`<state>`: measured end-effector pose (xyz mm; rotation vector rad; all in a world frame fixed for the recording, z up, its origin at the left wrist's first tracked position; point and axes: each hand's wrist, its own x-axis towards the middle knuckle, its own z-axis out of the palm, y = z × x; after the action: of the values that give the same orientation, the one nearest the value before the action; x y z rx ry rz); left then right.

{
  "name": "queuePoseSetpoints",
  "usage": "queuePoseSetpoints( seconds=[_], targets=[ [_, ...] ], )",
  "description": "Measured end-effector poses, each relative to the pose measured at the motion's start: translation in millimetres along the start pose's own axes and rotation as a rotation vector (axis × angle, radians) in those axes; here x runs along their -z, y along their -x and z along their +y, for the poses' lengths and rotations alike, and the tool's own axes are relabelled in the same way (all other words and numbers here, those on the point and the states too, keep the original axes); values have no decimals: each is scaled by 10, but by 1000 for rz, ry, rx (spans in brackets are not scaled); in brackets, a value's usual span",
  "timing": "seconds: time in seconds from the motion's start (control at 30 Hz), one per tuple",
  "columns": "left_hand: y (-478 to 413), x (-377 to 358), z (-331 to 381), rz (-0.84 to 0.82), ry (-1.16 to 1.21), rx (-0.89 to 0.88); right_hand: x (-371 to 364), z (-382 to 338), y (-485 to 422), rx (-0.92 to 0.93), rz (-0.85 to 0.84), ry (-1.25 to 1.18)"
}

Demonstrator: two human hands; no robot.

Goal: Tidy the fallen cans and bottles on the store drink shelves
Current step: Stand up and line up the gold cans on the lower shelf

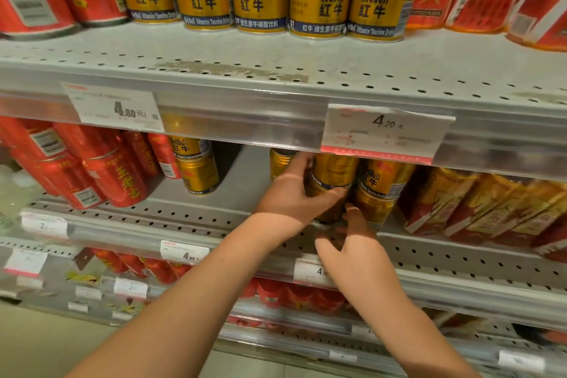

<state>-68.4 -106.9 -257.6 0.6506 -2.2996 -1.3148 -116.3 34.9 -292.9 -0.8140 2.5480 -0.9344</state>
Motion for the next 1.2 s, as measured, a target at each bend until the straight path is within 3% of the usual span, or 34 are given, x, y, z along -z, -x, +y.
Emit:
queuePoseSetpoints(
  seconds=[0.13, 0.23, 0.4, 0.57, 0.73, 0.9, 1.2],
  targets=[
    [66, 180, -109, 65, -31, 5, -81, -33, -59, 75, 49, -121],
    [164, 440, -237, 113, -30, 20, -217, -134, -162, 107, -16, -173],
    [288, 907, -409, 95, 40, 60, -471, -600, -396, 71, -163, -138],
    [400, 1137, -540, 162, 94, 29, -787, -915, -378, -3, -109, -87],
    [469, 1363, -691, 13, 96, -61, -808, -943, -379, -3, -123, -153],
    [401, 1492, -813, 20, 206, -75, -835, -977, -425, 6, -161, -387],
    [259, 1588, -751, 33, 41, -38, -813, -973, -426, 101, -153, -230]
  ],
)
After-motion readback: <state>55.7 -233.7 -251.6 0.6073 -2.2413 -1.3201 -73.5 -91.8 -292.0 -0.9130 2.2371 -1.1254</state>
